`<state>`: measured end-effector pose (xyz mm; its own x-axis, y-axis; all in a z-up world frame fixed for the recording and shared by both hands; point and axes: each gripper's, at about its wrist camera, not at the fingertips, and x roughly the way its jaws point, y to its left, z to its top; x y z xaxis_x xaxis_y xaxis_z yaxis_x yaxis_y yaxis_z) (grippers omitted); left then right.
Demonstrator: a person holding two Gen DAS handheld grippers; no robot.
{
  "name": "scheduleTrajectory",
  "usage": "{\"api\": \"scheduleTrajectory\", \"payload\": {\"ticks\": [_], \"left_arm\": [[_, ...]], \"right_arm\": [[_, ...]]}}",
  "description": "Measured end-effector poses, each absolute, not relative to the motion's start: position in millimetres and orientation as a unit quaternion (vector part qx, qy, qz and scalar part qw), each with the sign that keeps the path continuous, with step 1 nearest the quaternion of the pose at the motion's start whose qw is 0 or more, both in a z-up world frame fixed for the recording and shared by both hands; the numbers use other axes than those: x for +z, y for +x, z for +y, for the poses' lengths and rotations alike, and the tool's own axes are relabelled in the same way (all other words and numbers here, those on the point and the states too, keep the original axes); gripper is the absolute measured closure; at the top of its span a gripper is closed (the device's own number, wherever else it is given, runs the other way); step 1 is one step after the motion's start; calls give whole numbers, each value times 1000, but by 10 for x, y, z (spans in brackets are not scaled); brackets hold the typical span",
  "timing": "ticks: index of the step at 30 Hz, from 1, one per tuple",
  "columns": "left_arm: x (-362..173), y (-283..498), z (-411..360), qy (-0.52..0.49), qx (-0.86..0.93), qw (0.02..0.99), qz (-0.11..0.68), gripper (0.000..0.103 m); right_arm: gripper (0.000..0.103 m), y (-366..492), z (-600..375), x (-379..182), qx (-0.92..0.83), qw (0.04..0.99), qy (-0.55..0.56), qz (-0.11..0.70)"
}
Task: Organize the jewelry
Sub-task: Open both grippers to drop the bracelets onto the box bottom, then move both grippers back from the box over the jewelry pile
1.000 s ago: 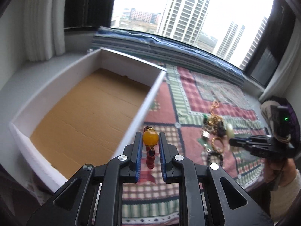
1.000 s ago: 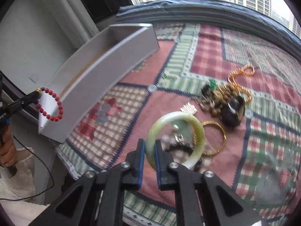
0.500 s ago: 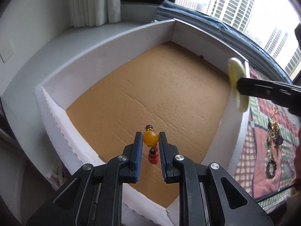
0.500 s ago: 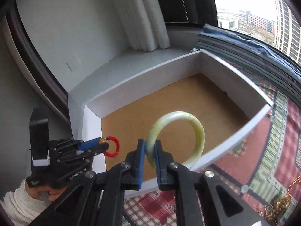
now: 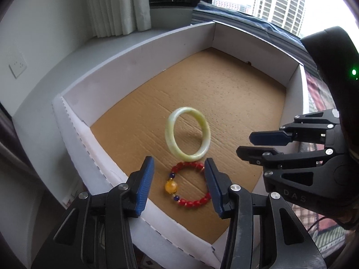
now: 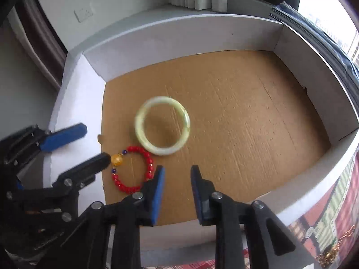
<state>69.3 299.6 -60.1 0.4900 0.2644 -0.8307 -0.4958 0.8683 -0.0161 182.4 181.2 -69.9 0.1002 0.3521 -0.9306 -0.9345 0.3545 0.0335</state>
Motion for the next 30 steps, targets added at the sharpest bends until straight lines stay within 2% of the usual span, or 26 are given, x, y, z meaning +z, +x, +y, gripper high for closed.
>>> {"api": "scheduleTrajectory", "payload": {"ticks": [9, 12, 13, 15, 16, 17, 18, 23, 30], "left_arm": [[-567, 498, 2621, -117, 214, 859, 450, 58], [-550, 456, 2553, -125, 216, 860, 445, 52], [-533, 443, 2540, -127, 215, 862, 441, 50], [-469, 402, 2494, -120, 223, 866, 430, 38], [-423, 379, 2470, -115, 227, 870, 423, 34], [-367, 355, 2438, -110, 230, 873, 415, 26], [-316, 345, 2408, -106, 233, 877, 406, 20], [-52, 264, 2226, -92, 236, 896, 363, 5], [171, 241, 1906, -81, 204, 916, 335, 4]], "right_arm": [[80, 1666, 1458, -712, 482, 667, -336, 458], [80, 1652, 1438, -695, 489, 673, -317, 455], [78, 1668, 1417, -666, 496, 678, -298, 454], [65, 1732, 1396, -583, 495, 696, -264, 448], [48, 1757, 1346, -523, 495, 707, -245, 441], [41, 1769, 1321, -465, 494, 718, -228, 433], [41, 1778, 1251, -430, 491, 728, -216, 426], [32, 1742, 847, -122, 449, 784, -183, 388], [29, 1642, -5, 273, 405, 831, -131, 358]]}}
